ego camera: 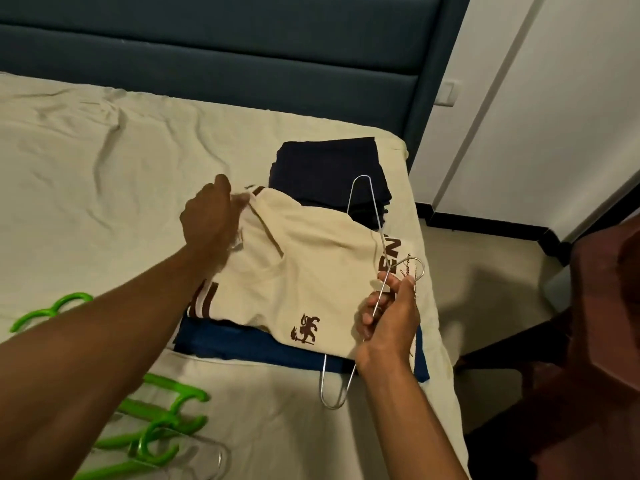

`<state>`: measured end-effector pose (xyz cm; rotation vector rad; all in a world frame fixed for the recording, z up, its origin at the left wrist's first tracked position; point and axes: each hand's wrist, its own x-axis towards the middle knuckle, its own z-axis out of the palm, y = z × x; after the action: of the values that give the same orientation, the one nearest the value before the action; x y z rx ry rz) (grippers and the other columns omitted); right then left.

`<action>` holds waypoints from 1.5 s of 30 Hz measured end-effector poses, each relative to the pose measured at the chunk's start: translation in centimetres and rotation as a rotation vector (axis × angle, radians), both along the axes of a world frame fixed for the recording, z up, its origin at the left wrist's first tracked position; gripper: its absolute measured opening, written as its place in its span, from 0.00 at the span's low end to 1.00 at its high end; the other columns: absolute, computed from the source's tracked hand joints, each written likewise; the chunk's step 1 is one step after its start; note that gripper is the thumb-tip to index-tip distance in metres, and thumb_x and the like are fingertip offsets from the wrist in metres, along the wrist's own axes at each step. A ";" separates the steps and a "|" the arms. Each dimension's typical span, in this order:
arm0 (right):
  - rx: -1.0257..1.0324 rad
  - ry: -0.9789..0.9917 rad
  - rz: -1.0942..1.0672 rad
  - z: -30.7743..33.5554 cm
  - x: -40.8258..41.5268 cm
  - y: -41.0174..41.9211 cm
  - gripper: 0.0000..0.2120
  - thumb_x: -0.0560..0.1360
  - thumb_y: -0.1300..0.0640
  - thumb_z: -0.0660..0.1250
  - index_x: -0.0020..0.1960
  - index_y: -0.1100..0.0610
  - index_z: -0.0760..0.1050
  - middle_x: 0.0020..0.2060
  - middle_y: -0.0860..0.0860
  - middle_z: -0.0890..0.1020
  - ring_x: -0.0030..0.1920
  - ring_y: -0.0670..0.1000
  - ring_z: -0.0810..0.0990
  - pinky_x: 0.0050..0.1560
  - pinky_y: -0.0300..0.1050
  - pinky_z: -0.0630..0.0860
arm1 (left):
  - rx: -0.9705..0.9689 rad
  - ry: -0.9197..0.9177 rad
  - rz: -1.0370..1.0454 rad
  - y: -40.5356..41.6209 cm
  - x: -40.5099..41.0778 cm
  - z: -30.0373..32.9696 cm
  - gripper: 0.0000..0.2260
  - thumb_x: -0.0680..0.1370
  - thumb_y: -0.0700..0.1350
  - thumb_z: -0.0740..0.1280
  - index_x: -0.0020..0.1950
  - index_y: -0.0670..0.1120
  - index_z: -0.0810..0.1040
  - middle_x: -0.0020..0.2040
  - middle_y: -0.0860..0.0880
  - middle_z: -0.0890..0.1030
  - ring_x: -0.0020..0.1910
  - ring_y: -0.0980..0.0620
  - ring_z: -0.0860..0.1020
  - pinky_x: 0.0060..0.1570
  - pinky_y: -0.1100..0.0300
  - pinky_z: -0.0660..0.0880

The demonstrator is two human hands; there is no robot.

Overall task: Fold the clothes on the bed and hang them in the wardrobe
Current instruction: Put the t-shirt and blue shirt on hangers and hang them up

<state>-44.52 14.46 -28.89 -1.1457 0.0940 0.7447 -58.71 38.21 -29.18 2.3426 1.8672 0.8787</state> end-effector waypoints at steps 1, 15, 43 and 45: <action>-0.008 -0.003 0.002 0.1 0.1 -0.1 0.16 0.82 0.43 0.58 0.50 0.53 0.78 0.27 0.48 0.71 0.21 0.44 0.65 0.22 0.34 0.56 | -0.021 -0.012 -0.005 -0.4 -0.1 0.2 0.17 0.81 0.55 0.62 0.61 0.43 0.71 0.56 0.38 0.77 0.53 0.34 0.76 0.46 0.45 0.71; -0.174 -0.072 -0.228 0.4 3.3 -0.9 0.06 0.81 0.60 0.62 0.49 0.53 0.77 0.29 0.49 0.75 0.22 0.44 0.65 0.19 0.36 0.60 | -0.248 0.400 -0.436 -9.2 -2.0 -5.7 0.38 0.73 0.75 0.35 0.81 0.62 0.44 0.82 0.52 0.45 0.81 0.47 0.40 0.75 0.36 0.37; -0.041 -0.090 -0.056 2.2 4.4 -6.7 0.05 0.81 0.61 0.62 0.51 0.56 0.76 0.26 0.48 0.70 0.20 0.43 0.62 0.17 0.34 0.58 | -0.031 -0.024 -0.715 -25.3 4.2 -3.9 0.22 0.79 0.61 0.57 0.68 0.51 0.71 0.63 0.50 0.76 0.61 0.48 0.73 0.57 0.47 0.72; -0.047 -0.114 -0.042 2.1 4.1 -7.0 0.06 0.80 0.61 0.62 0.48 0.56 0.76 0.25 0.48 0.70 0.20 0.44 0.62 0.18 0.34 0.58 | -0.035 -0.066 -0.634 -26.2 6.5 -3.2 0.18 0.78 0.58 0.58 0.62 0.50 0.73 0.55 0.50 0.76 0.52 0.48 0.74 0.48 0.50 0.73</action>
<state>-40.39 7.48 -26.81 -1.2251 0.0400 0.6410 -52.20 12.00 -32.38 2.5854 0.9840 0.8096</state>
